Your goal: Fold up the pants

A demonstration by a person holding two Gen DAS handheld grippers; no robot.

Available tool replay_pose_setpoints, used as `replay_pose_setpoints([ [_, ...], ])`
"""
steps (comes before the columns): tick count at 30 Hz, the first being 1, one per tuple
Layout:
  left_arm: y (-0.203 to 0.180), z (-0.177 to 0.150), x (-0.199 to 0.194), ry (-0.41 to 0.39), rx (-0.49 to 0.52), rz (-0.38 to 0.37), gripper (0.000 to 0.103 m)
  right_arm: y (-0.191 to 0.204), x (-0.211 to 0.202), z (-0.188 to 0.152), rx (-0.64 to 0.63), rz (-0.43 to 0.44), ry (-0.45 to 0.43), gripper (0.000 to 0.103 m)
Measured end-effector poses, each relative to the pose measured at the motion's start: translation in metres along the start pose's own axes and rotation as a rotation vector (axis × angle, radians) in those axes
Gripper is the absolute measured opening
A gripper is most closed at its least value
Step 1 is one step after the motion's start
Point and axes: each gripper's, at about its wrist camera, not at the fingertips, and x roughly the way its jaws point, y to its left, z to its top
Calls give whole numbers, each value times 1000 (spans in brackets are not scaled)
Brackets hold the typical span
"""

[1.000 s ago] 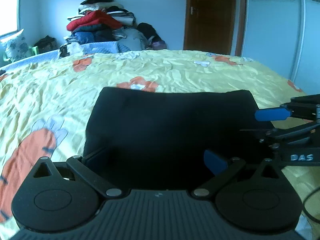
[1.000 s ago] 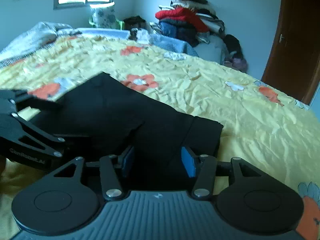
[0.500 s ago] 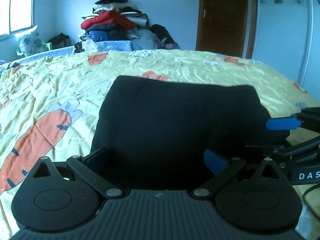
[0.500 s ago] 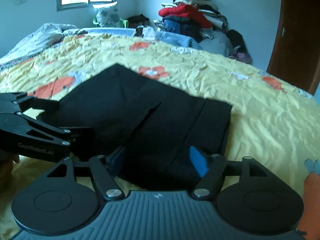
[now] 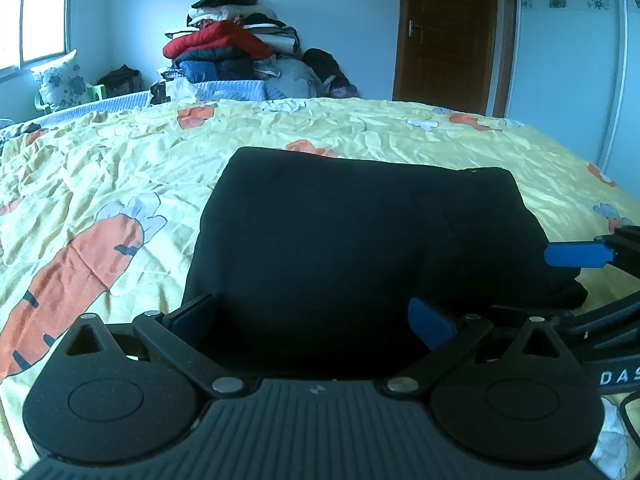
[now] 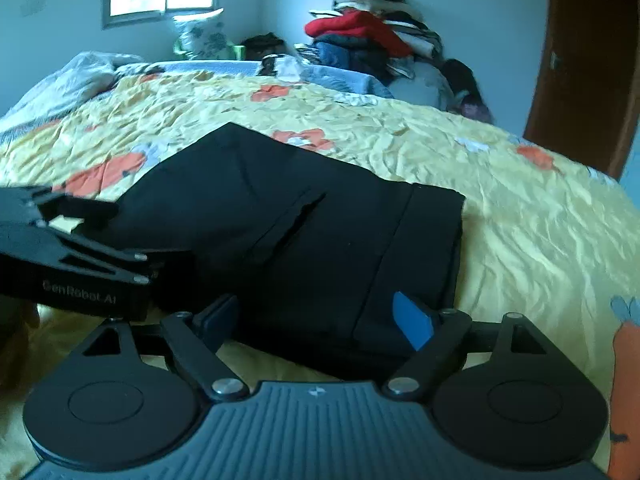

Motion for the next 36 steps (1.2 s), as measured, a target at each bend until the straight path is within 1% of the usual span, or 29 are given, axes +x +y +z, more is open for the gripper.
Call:
replay_pose_setpoints([
  [1, 1, 0, -1, -2, -1, -2, 103, 2, -2, 1, 5, -10, 3, 85],
  [3, 2, -1, -3, -7, -5, -5, 103, 7, -9, 2, 6, -23, 3, 91],
  [5, 2, -2, -7, -12, -8, -7, 103, 12, -15, -1, 6, -18, 0, 99],
  [7, 3, -2, -12, -16, -10, -8, 103, 18, -20, -5, 15, -3, 16, 101],
  [10, 4, -4, -19, -14, -8, -18, 103, 24, -21, -13, 41, 24, 65, 101],
  [13, 5, -9, -31, -20, 11, -9, 103, 30, -24, -21, 60, 12, 87, 101],
  [17, 11, -18, -41, 6, 5, 0, 103, 34, -32, -28, 117, -3, 72, 101],
  [20, 22, -26, -46, 38, -38, -12, 102, 31, -35, -32, 169, -2, 47, 102],
  [23, 33, -32, -50, 54, -72, -6, 102, 32, -35, -35, 206, -25, 38, 102],
  [28, 41, -38, -56, 60, -65, 31, 102, 43, -36, -39, 174, -67, 42, 102],
  [32, 44, -41, -58, 73, -65, 29, 102, 54, -35, -41, 164, -80, 62, 103],
  [36, 38, -42, -54, 88, -30, 47, 103, 62, -35, -43, 163, -91, 70, 103],
])
